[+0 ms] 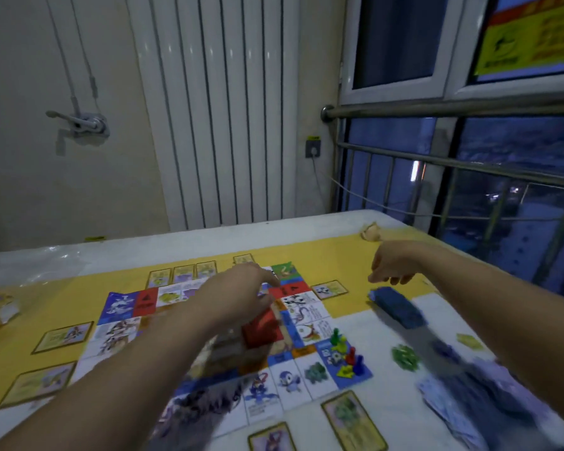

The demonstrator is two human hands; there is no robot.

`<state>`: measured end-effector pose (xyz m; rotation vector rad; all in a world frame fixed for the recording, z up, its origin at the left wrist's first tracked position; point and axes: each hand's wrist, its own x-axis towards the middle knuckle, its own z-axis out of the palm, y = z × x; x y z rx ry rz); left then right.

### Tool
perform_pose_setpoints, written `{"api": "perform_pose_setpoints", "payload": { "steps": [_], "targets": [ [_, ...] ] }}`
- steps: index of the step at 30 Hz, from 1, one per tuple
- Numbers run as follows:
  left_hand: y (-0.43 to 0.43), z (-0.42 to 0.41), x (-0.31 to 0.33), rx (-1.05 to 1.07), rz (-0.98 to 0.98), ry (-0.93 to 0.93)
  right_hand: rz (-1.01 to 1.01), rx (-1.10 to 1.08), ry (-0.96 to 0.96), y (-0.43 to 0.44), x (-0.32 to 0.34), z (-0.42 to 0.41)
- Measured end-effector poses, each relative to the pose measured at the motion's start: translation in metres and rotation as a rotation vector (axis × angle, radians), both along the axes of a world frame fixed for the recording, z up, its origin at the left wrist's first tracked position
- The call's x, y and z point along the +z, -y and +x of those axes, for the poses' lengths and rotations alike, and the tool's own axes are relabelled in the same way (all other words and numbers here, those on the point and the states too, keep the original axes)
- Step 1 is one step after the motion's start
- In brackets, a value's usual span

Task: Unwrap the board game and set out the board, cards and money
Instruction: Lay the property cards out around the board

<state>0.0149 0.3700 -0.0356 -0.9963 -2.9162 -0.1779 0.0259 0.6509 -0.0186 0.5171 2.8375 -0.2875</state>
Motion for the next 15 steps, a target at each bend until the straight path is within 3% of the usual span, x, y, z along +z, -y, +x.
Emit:
{"api": "perform_pose_setpoints", "payload": {
  "steps": [6,15],
  "targets": [
    [-0.063,0.031,-0.011,-0.131,0.022,0.081,0.018,-0.090,0.098,-0.024,-0.020,0.029],
    [-0.085,0.035,-0.011,-0.140,0.092,0.111,0.067,-0.049,0.150,-0.031,-0.027,0.023]
  ]
}}
